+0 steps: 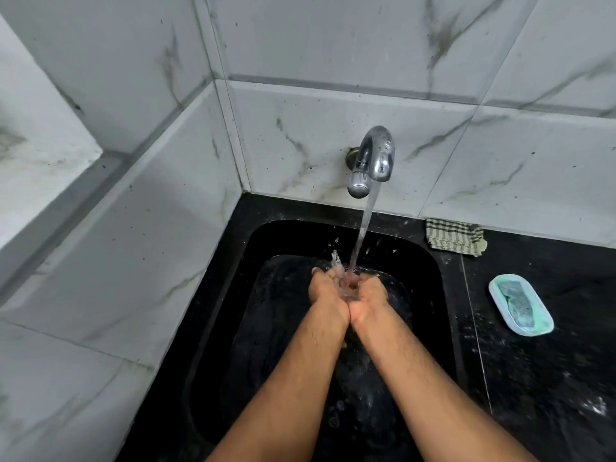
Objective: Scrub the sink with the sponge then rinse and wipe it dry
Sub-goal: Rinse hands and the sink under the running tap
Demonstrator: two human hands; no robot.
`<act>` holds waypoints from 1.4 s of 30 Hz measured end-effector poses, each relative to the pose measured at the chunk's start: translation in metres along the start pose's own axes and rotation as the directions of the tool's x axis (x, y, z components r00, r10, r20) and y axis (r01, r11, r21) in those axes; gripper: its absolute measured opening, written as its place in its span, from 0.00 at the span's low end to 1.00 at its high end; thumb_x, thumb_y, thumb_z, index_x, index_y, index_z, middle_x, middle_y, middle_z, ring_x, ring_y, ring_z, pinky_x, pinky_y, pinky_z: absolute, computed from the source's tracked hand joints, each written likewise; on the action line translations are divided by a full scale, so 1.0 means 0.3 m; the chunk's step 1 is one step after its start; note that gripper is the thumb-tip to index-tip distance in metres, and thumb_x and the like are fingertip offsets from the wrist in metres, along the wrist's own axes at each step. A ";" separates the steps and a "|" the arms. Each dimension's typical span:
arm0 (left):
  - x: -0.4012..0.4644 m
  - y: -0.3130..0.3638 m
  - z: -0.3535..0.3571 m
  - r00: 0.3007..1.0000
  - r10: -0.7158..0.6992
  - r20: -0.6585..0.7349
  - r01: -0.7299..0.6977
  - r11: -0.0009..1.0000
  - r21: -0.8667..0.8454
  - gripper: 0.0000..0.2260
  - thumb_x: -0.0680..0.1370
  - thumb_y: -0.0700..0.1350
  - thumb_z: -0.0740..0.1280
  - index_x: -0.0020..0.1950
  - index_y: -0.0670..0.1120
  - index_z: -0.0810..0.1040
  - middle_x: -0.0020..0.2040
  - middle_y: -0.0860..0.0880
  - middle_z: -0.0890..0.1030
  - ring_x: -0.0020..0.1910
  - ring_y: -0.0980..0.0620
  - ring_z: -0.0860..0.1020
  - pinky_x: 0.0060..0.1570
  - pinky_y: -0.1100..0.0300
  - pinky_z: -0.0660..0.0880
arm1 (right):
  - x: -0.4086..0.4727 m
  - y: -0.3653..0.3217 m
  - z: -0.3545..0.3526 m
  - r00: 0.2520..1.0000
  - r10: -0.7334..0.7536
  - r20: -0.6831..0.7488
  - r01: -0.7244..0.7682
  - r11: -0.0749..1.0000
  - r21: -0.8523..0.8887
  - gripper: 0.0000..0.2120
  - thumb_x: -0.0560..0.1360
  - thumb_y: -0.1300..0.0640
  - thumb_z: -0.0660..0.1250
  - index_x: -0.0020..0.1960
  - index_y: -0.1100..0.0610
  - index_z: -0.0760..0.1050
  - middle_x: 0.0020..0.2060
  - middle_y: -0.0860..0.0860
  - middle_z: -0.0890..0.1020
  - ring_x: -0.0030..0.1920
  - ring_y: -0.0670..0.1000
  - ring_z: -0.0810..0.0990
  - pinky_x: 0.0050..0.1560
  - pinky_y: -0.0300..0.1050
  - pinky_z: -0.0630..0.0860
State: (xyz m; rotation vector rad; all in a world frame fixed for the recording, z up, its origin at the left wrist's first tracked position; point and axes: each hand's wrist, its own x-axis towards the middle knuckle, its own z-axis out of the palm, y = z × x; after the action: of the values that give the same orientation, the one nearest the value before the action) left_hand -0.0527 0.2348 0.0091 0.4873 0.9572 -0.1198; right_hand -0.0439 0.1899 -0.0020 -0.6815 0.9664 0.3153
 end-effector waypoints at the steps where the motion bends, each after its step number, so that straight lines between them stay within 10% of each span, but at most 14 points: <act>1: 0.004 -0.001 -0.004 1.000 0.011 0.002 -0.011 1.000 0.007 0.25 0.86 0.55 0.48 0.49 0.38 0.75 0.40 0.38 0.77 0.37 0.43 0.76 0.41 0.52 0.75 | 0.003 0.010 -0.001 1.000 -0.004 0.006 0.004 1.000 -0.011 0.10 0.77 0.64 0.55 0.40 0.63 0.73 0.40 0.61 0.79 0.35 0.58 0.81 0.36 0.51 0.81; 16: 0.068 -0.014 0.041 0.992 0.129 -0.011 -0.118 0.934 0.338 0.22 0.85 0.56 0.53 0.42 0.44 0.77 0.34 0.47 0.80 0.31 0.51 0.78 0.38 0.58 0.77 | 0.014 -0.017 -0.009 0.990 -0.010 0.138 0.005 0.999 0.032 0.12 0.79 0.66 0.54 0.43 0.65 0.76 0.34 0.59 0.82 0.38 0.57 0.82 0.44 0.50 0.81; 23: 0.114 -0.056 0.283 0.994 -0.014 0.104 -0.017 0.957 0.290 0.27 0.86 0.57 0.48 0.48 0.37 0.74 0.45 0.38 0.78 0.33 0.47 0.77 0.26 0.61 0.75 | 0.029 -0.303 0.061 0.985 -0.165 -0.045 0.168 0.983 0.078 0.17 0.79 0.63 0.55 0.31 0.59 0.66 0.18 0.53 0.71 0.16 0.49 0.70 0.21 0.33 0.67; 29: 0.133 -0.053 0.161 0.999 0.000 0.048 -0.006 0.993 0.115 0.29 0.85 0.54 0.45 0.76 0.35 0.65 0.73 0.37 0.70 0.74 0.42 0.68 0.74 0.52 0.63 | 0.106 -0.186 -0.016 0.992 -0.114 -0.051 0.118 0.990 0.076 0.17 0.83 0.57 0.54 0.41 0.62 0.74 0.38 0.56 0.76 0.38 0.51 0.76 0.44 0.41 0.76; 35: 0.114 -0.031 0.028 0.996 0.079 -0.034 -0.080 0.996 -0.047 0.25 0.85 0.54 0.51 0.56 0.37 0.80 0.52 0.39 0.84 0.48 0.43 0.83 0.54 0.51 0.79 | 0.044 -0.053 -0.008 0.996 0.006 0.086 -0.020 0.987 0.160 0.13 0.80 0.60 0.58 0.40 0.62 0.77 0.35 0.57 0.82 0.28 0.53 0.82 0.30 0.44 0.79; 38: 0.083 -0.013 0.018 0.997 0.075 -0.021 -0.075 0.997 0.001 0.22 0.85 0.52 0.55 0.48 0.38 0.80 0.33 0.42 0.84 0.29 0.48 0.83 0.29 0.59 0.80 | 0.034 -0.017 -0.001 0.992 0.034 0.120 -0.063 0.968 0.244 0.13 0.80 0.59 0.58 0.38 0.58 0.75 0.35 0.56 0.82 0.32 0.54 0.82 0.44 0.50 0.82; 42: 0.065 0.004 0.033 0.996 0.088 0.002 -0.088 0.996 0.031 0.21 0.85 0.50 0.58 0.38 0.40 0.78 0.27 0.45 0.80 0.22 0.49 0.79 0.26 0.60 0.77 | 0.021 -0.010 0.010 0.981 0.057 0.187 -0.122 0.928 0.352 0.11 0.79 0.62 0.58 0.40 0.61 0.73 0.38 0.58 0.78 0.37 0.56 0.79 0.54 0.56 0.78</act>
State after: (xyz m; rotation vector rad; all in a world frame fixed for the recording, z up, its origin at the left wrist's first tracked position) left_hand -0.0336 0.2337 -0.0014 0.5574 0.9326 -0.0560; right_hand -0.0368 0.1893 -0.0051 -0.2663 0.8594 0.2625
